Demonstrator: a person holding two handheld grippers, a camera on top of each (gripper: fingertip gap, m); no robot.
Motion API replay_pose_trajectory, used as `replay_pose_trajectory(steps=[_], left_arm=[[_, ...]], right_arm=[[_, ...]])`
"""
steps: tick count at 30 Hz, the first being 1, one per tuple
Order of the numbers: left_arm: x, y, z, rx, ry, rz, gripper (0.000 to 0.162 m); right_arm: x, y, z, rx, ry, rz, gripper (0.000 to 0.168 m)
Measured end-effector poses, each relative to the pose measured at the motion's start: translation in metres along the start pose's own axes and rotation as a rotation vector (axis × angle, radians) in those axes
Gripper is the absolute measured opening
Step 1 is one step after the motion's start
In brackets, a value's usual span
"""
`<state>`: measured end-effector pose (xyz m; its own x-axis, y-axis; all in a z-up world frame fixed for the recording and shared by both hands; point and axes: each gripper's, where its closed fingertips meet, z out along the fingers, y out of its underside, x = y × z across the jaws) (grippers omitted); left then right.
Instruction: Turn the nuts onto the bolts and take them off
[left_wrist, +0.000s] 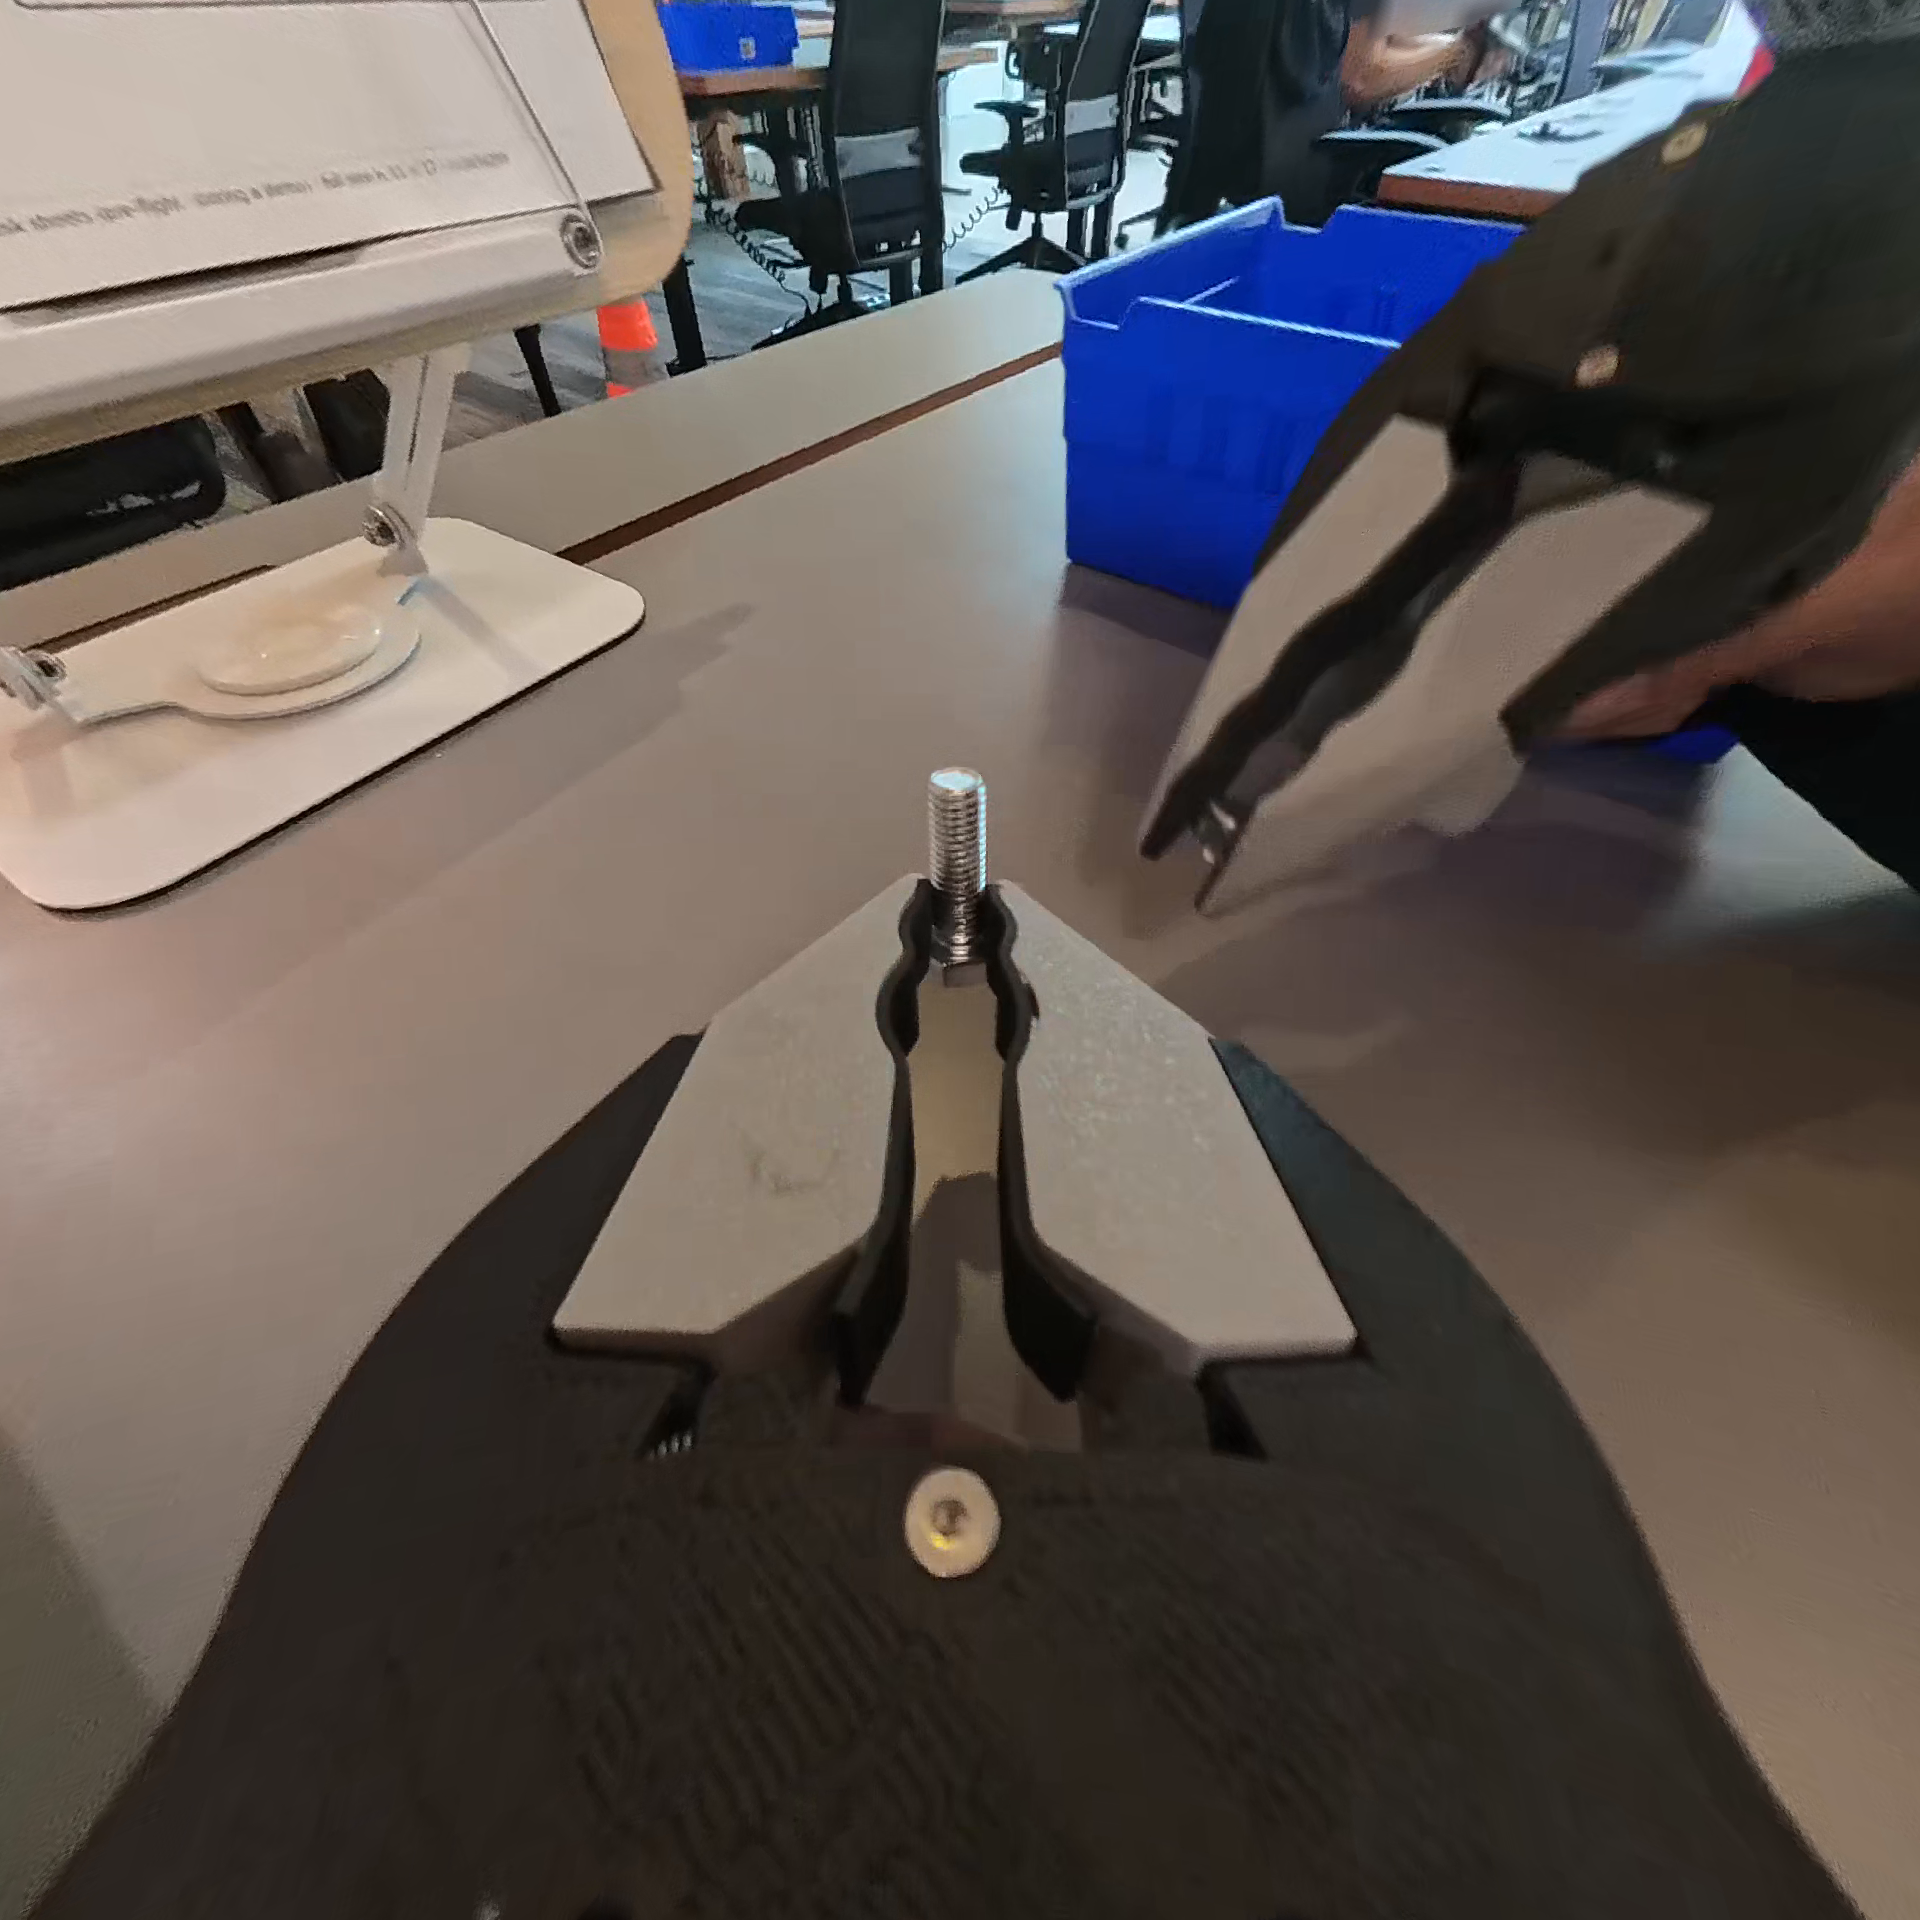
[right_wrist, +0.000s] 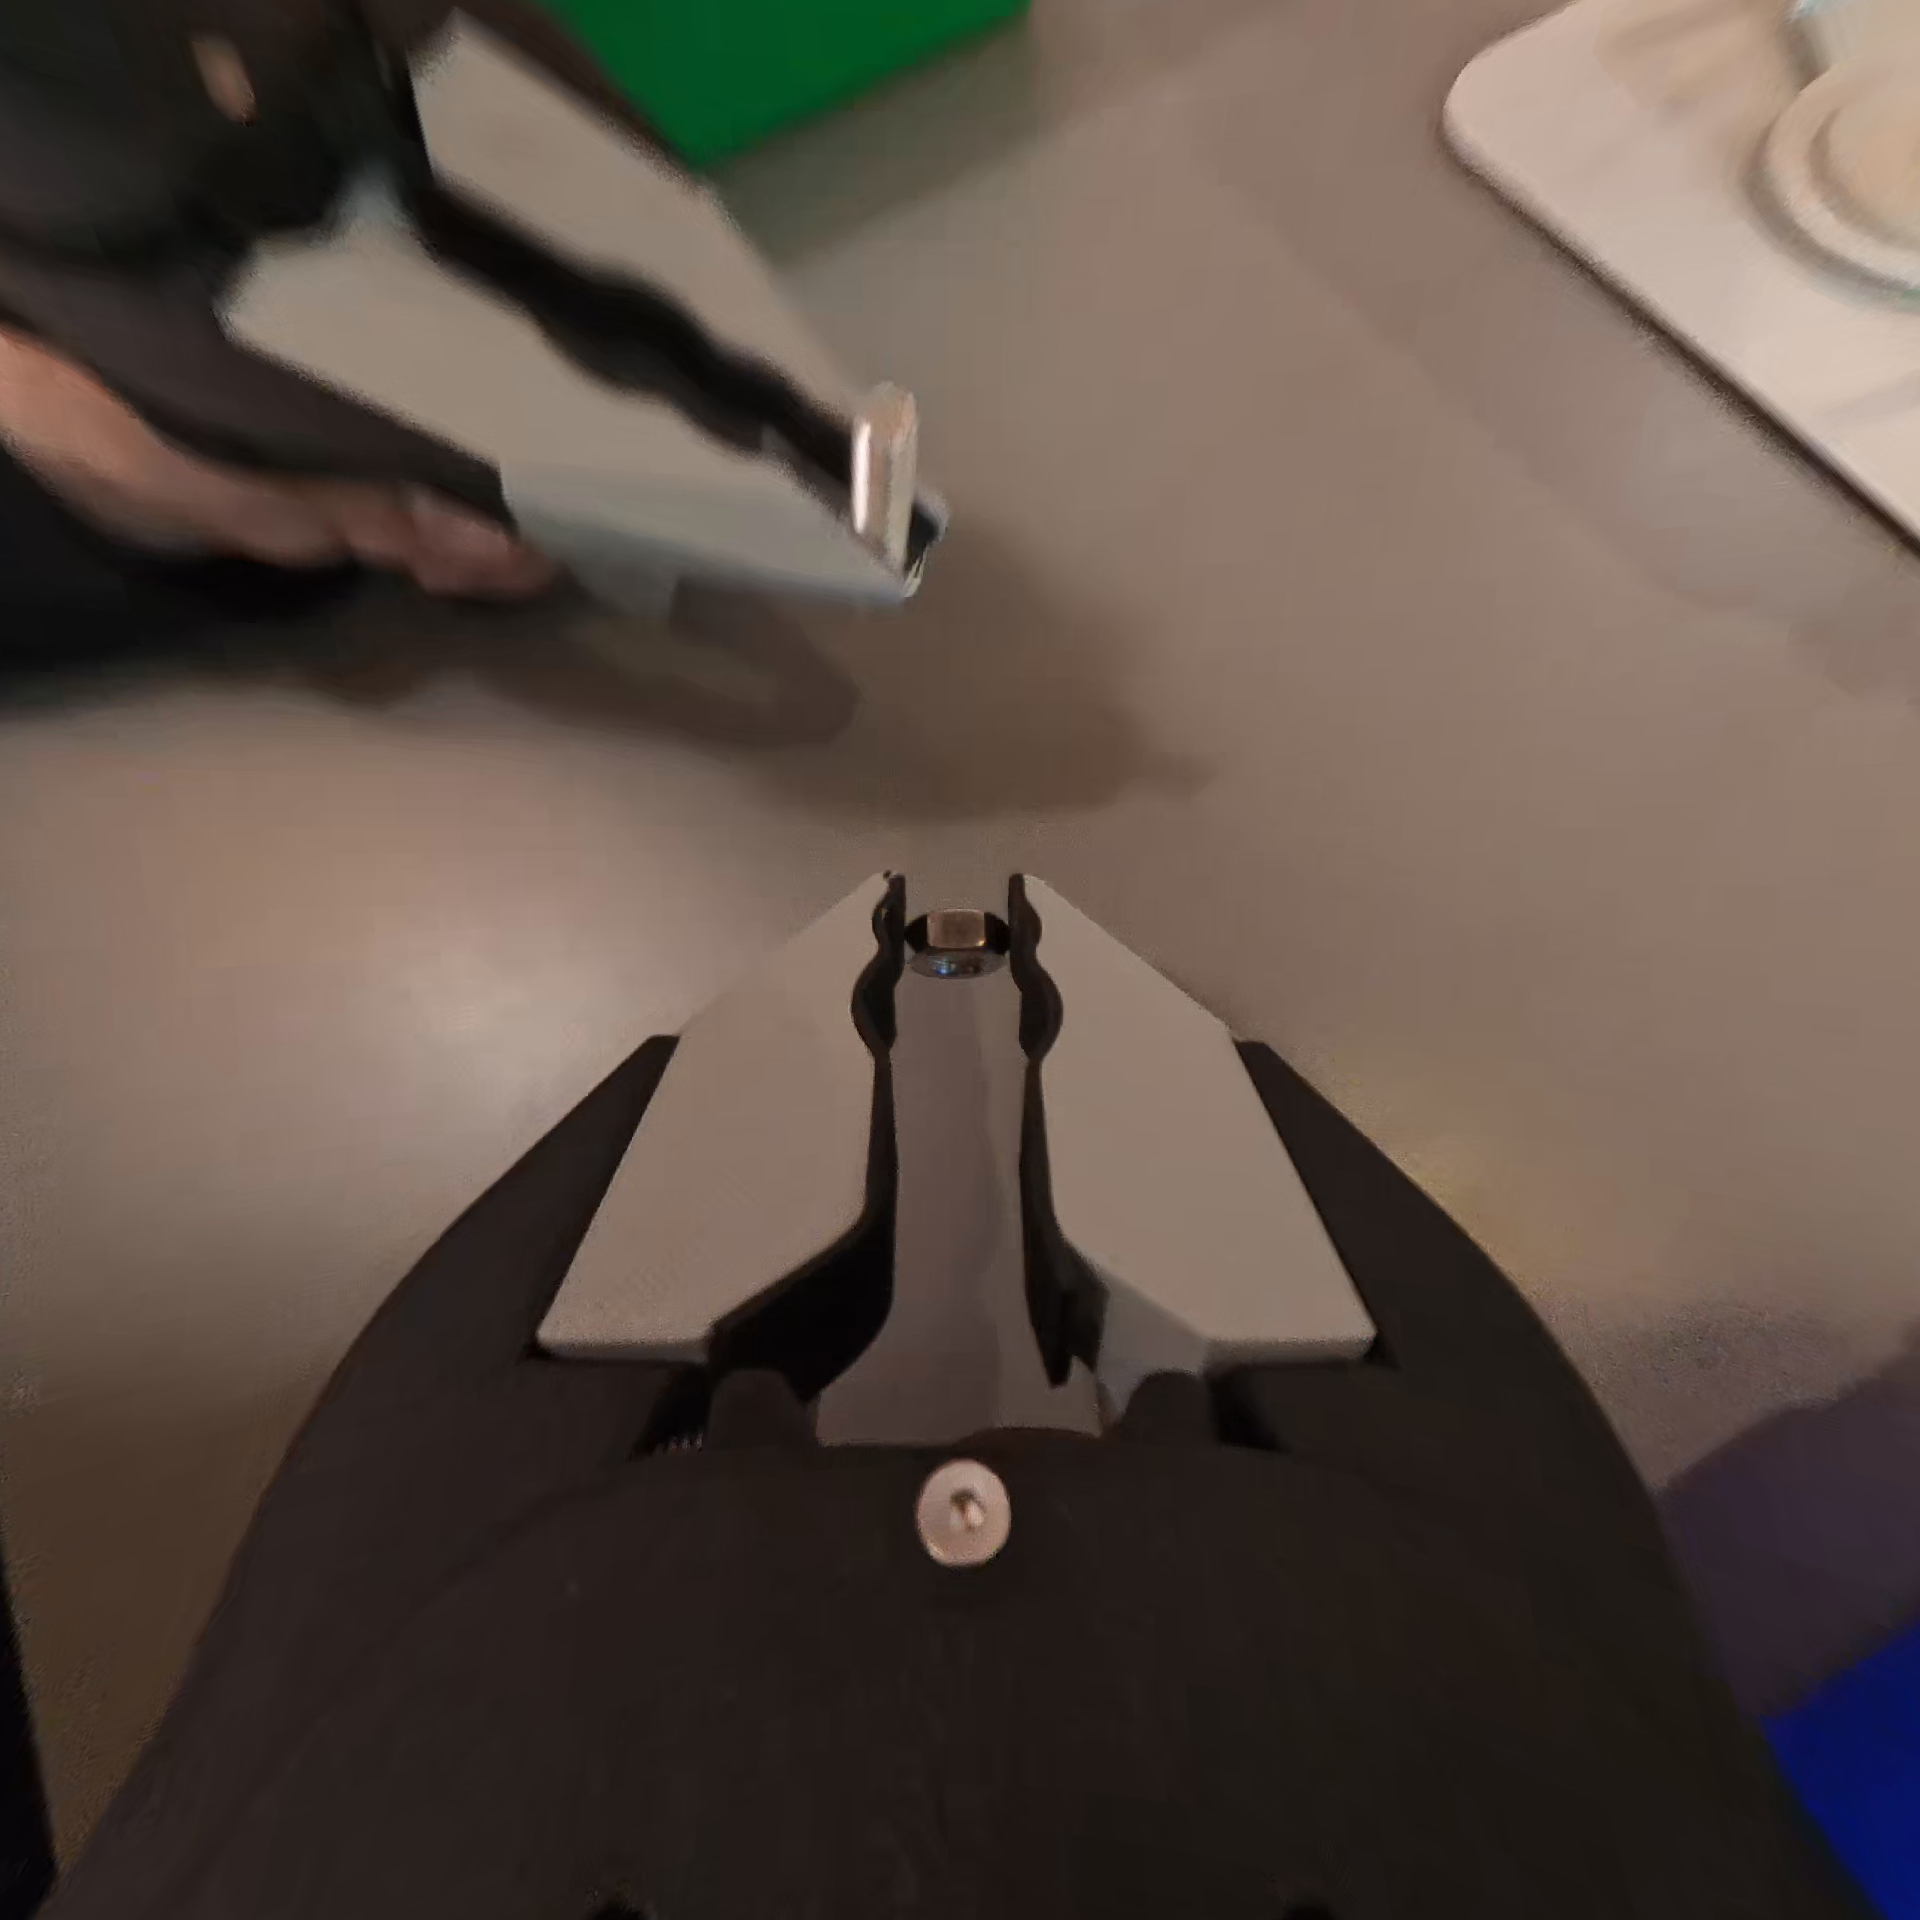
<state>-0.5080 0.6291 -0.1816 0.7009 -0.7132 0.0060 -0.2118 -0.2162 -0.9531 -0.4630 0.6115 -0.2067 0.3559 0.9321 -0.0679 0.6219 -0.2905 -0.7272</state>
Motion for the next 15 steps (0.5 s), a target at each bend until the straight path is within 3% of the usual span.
replay_pose_trajectory(steps=[6,15], left_arm=[[0.002,-0.001,0.000,0.006,0.010,0.013,0.007],[0.000,-0.002,0.000,0.013,0.005,0.000,0.007]], right_arm=[[-0.009,0.022,0.019,-0.128,0.001,-0.106,0.017],[-0.017,0.027,0.029,-0.144,-0.046,-0.116,0.021]])
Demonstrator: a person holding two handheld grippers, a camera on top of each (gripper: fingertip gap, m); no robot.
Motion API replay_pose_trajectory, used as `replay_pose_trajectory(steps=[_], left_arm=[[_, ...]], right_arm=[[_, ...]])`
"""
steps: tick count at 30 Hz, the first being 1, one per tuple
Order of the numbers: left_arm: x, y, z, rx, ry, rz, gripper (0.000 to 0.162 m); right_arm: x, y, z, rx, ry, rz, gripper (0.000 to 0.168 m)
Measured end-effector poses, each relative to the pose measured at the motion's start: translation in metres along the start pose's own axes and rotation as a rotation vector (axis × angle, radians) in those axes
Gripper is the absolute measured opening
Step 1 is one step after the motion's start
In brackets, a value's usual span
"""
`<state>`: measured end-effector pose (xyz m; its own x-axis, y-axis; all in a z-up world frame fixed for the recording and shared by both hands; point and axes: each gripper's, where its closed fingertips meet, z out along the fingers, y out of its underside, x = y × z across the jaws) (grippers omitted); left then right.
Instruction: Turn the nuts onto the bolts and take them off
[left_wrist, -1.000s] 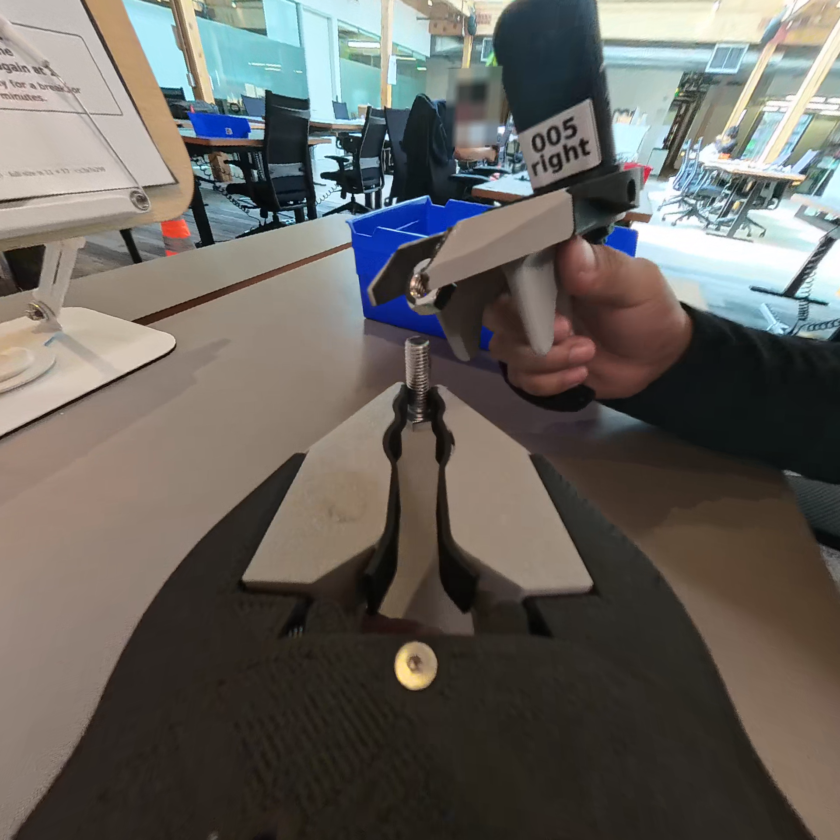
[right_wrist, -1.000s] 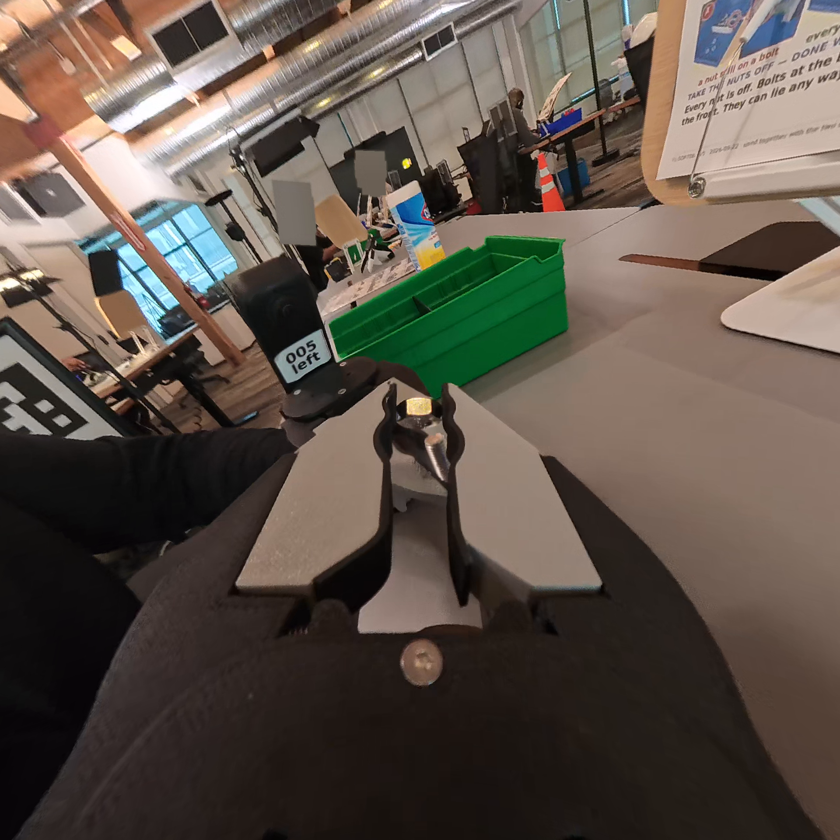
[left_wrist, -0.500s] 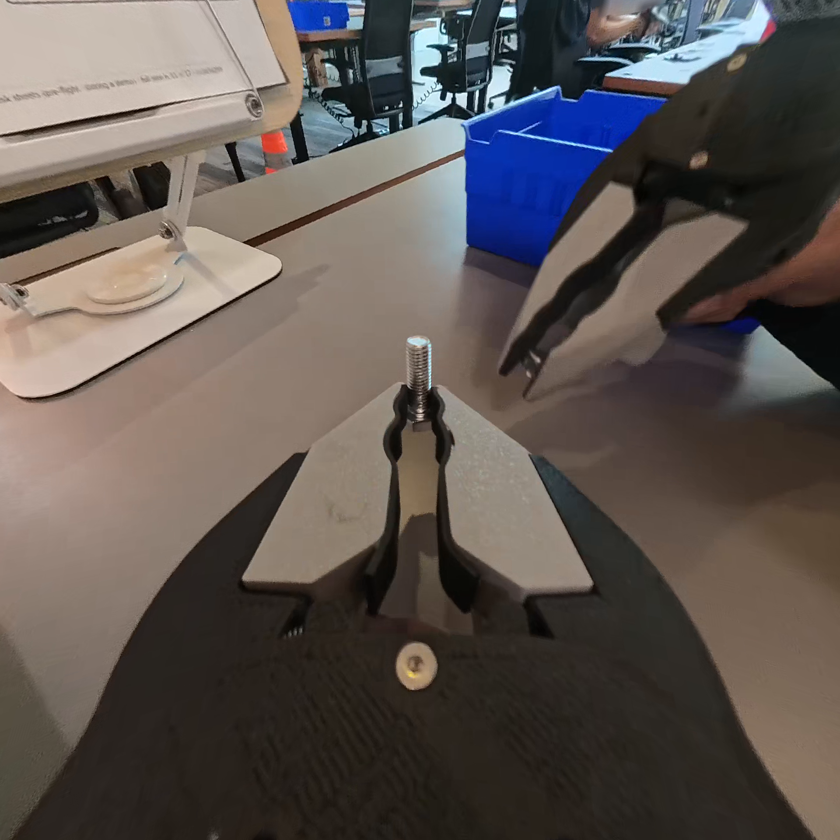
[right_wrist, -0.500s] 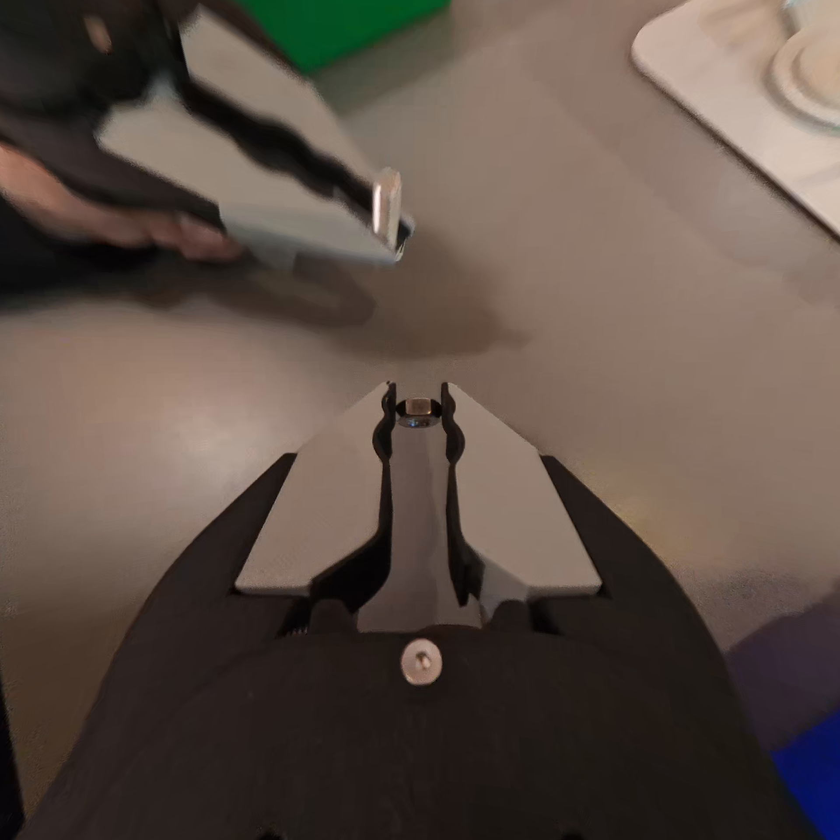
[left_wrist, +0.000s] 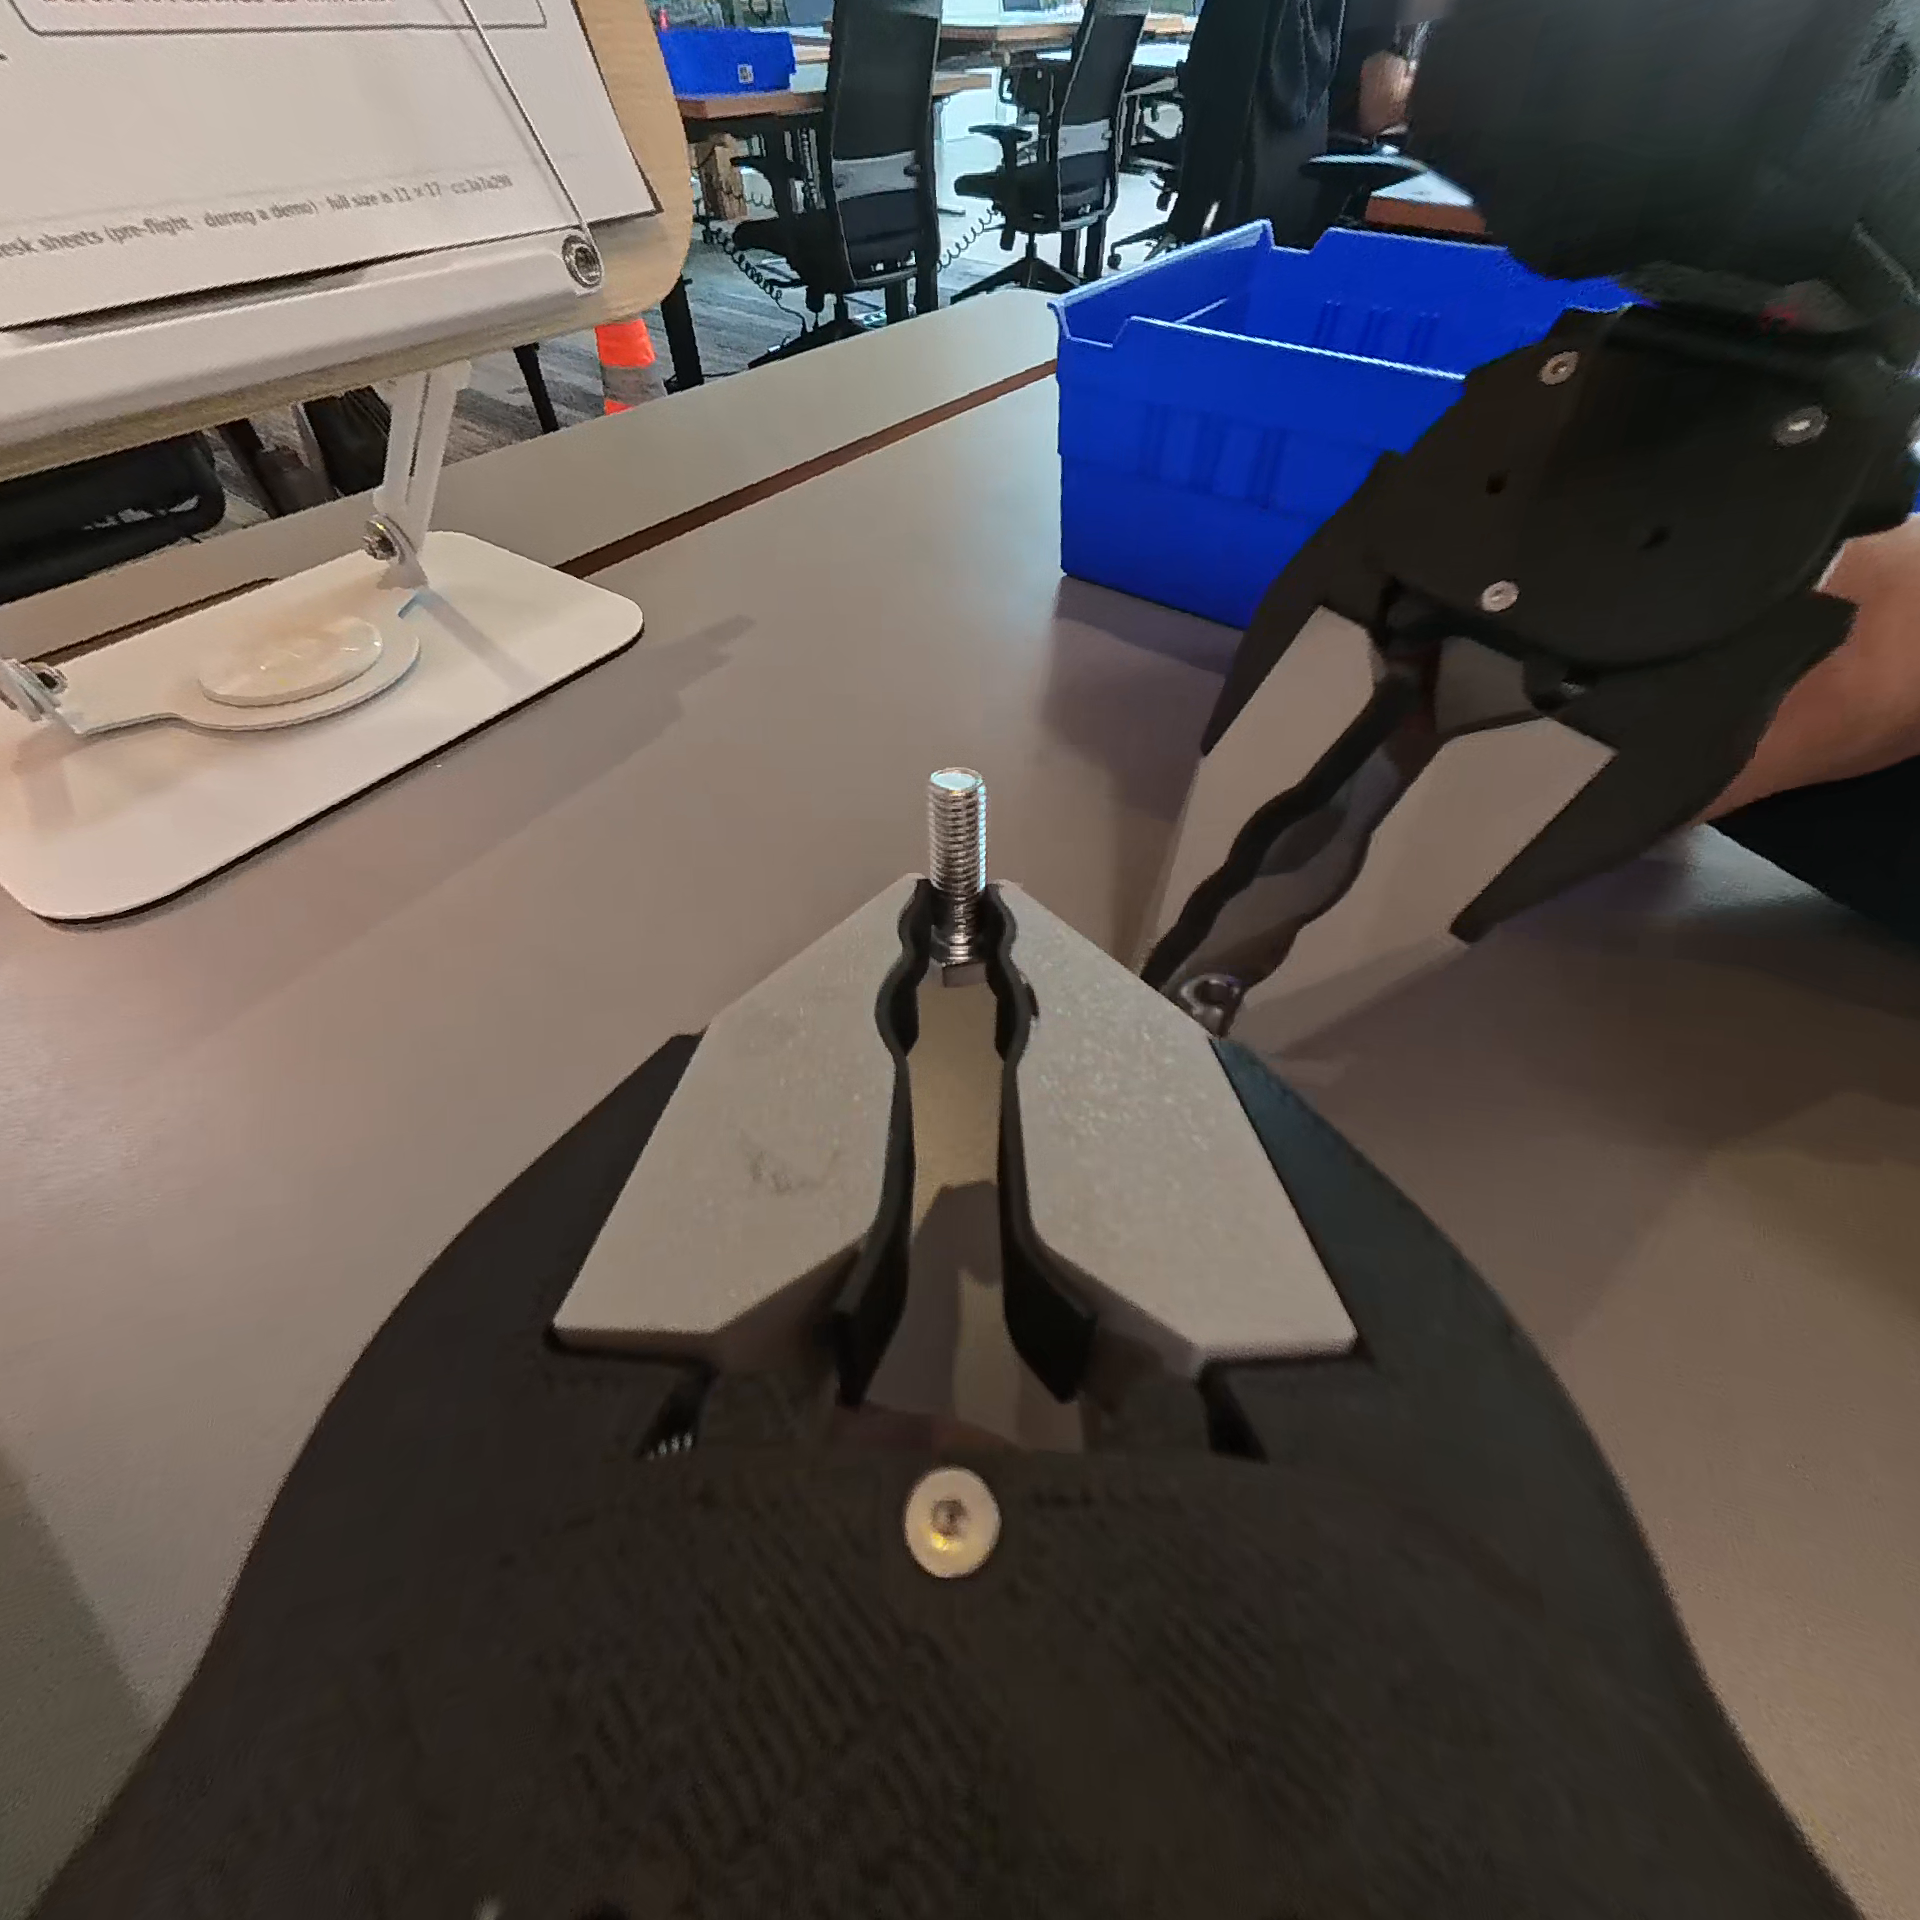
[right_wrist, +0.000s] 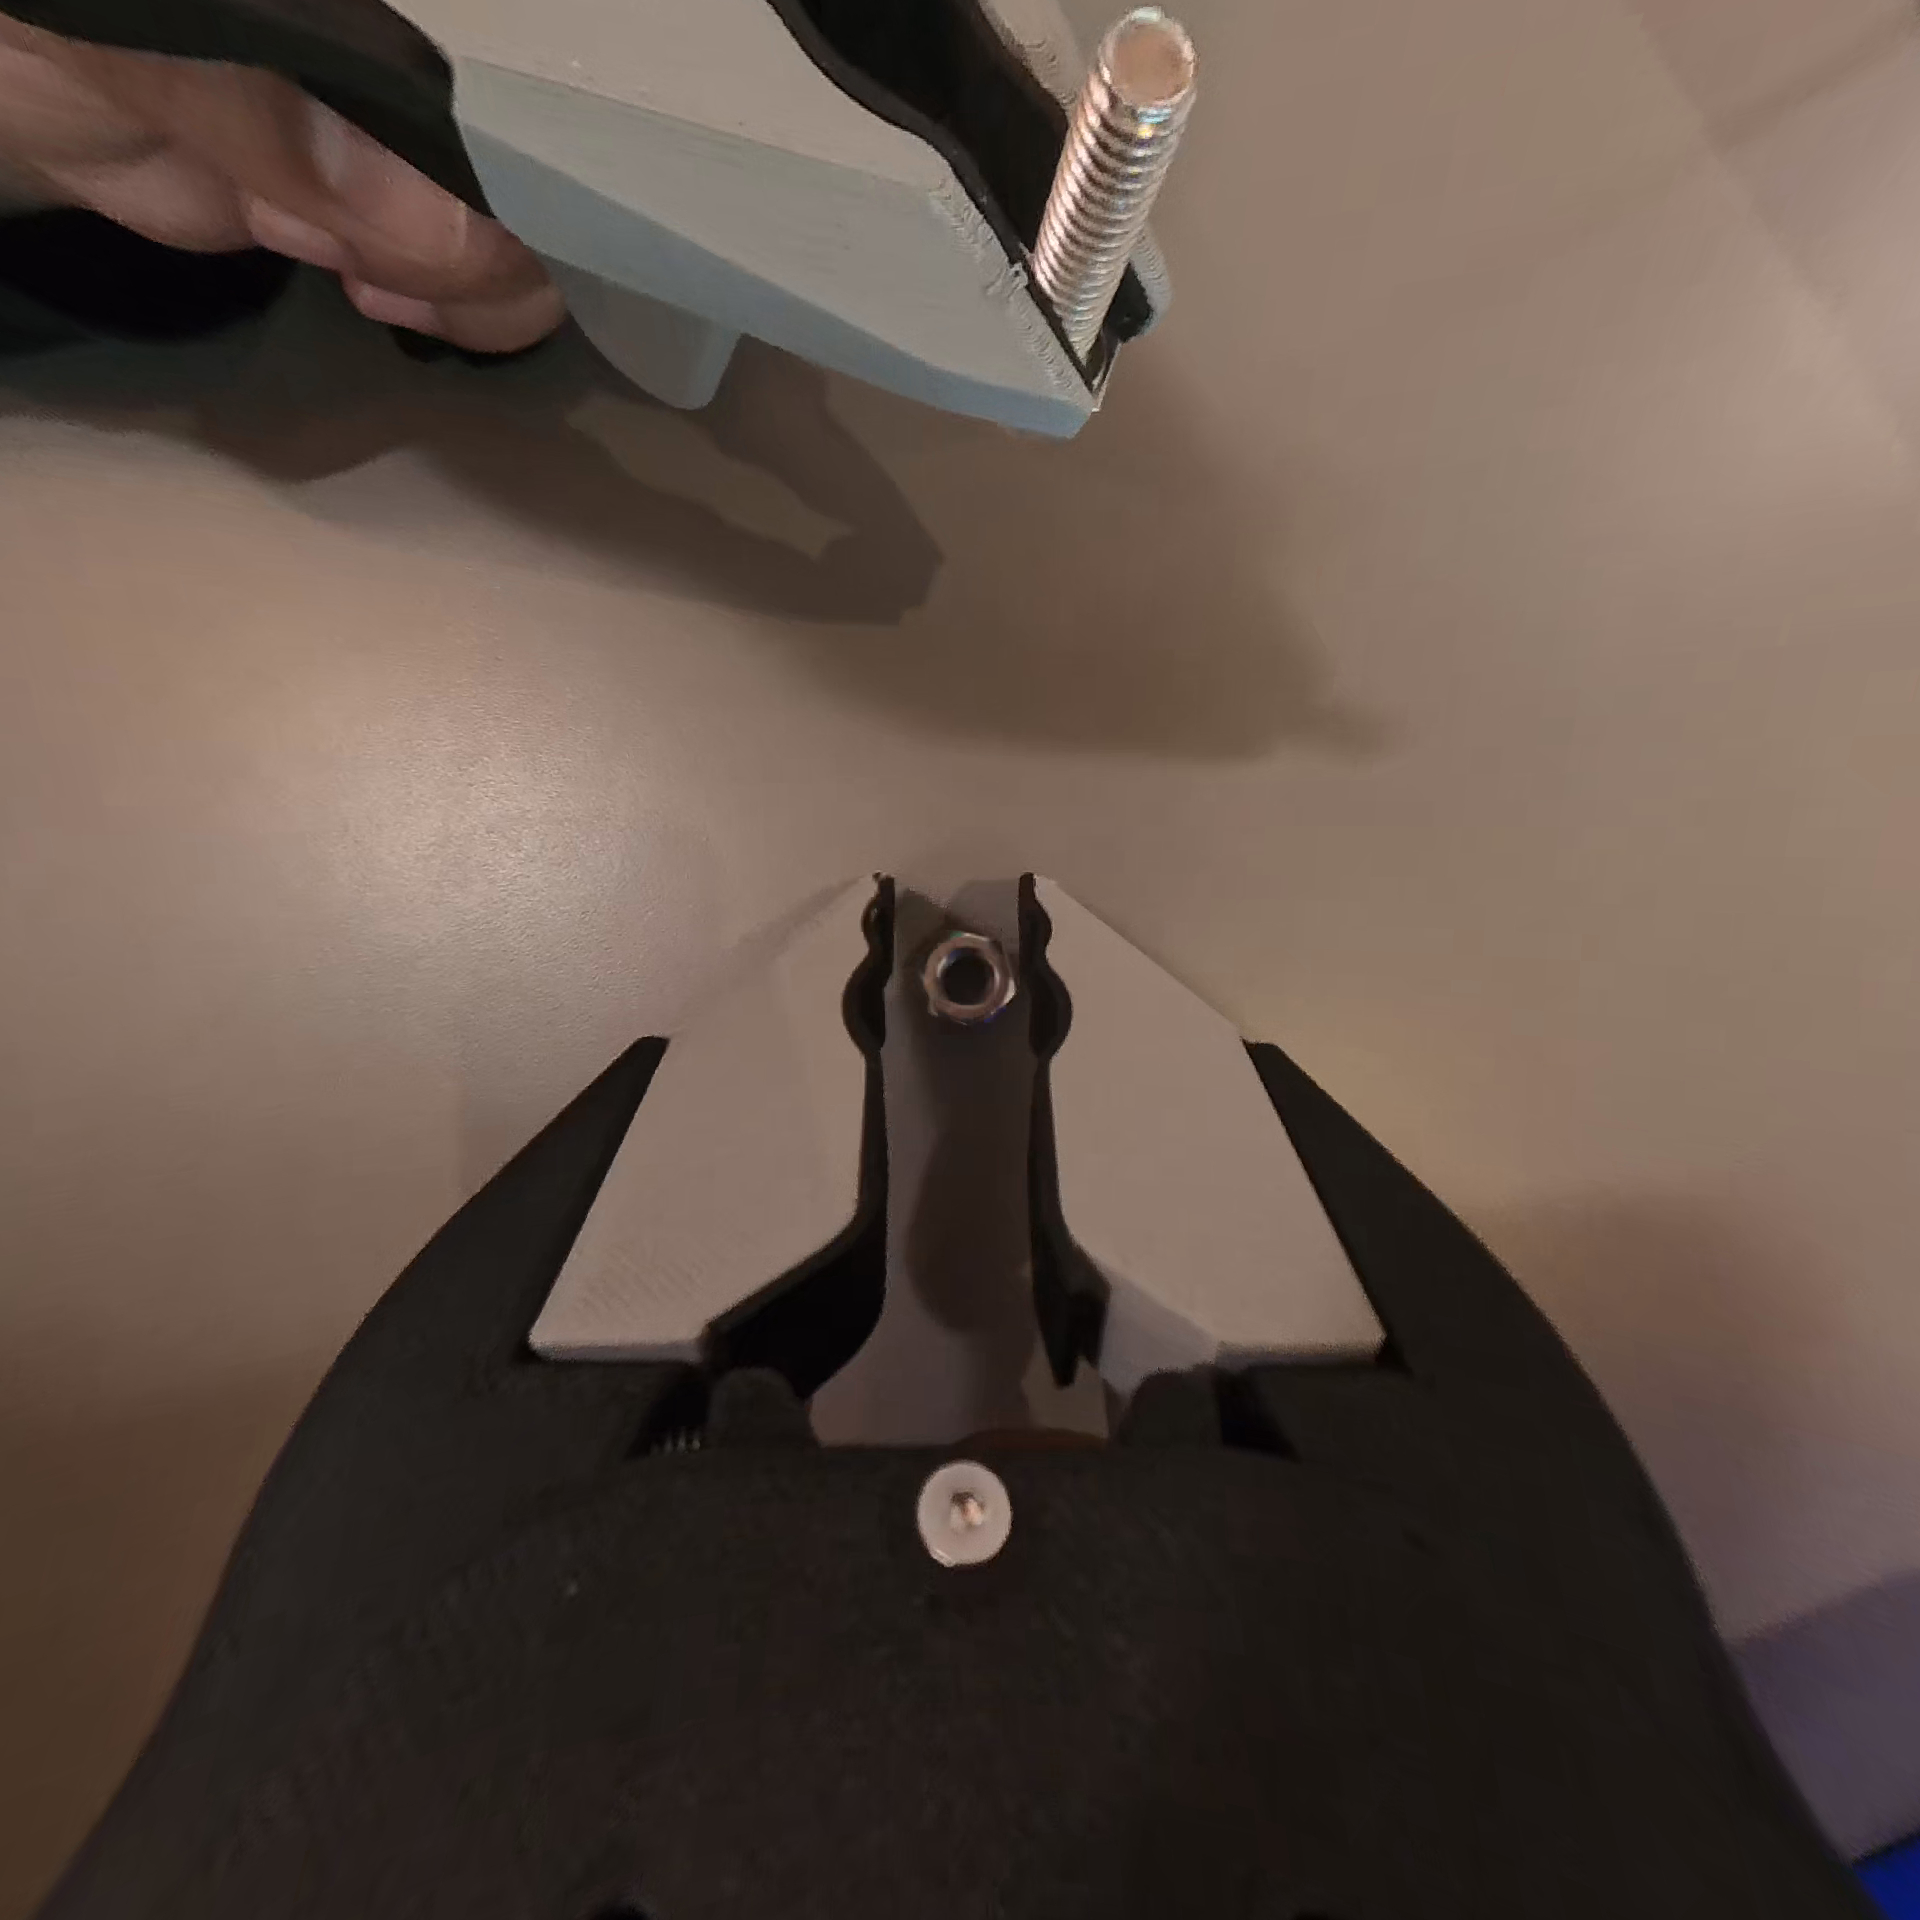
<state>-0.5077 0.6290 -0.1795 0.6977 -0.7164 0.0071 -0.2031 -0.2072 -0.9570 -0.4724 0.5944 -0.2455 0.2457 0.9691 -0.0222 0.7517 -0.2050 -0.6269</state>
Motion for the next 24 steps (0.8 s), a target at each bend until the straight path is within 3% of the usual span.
replay_pose_trajectory(steps=[8,13,24], left_arm=[[0.001,0.001,0.000,-0.009,0.010,0.001,0.007],[0.001,0.001,0.000,-0.006,0.017,0.002,0.007],[0.005,-0.001,0.000,0.005,0.026,0.018,0.006]], right_arm=[[0.013,-0.007,-0.032,0.100,-0.023,0.101,0.024],[0.015,0.005,-0.023,0.023,0.021,0.052,0.029],[0.025,0.008,-0.007,0.030,0.057,0.057,0.029]])
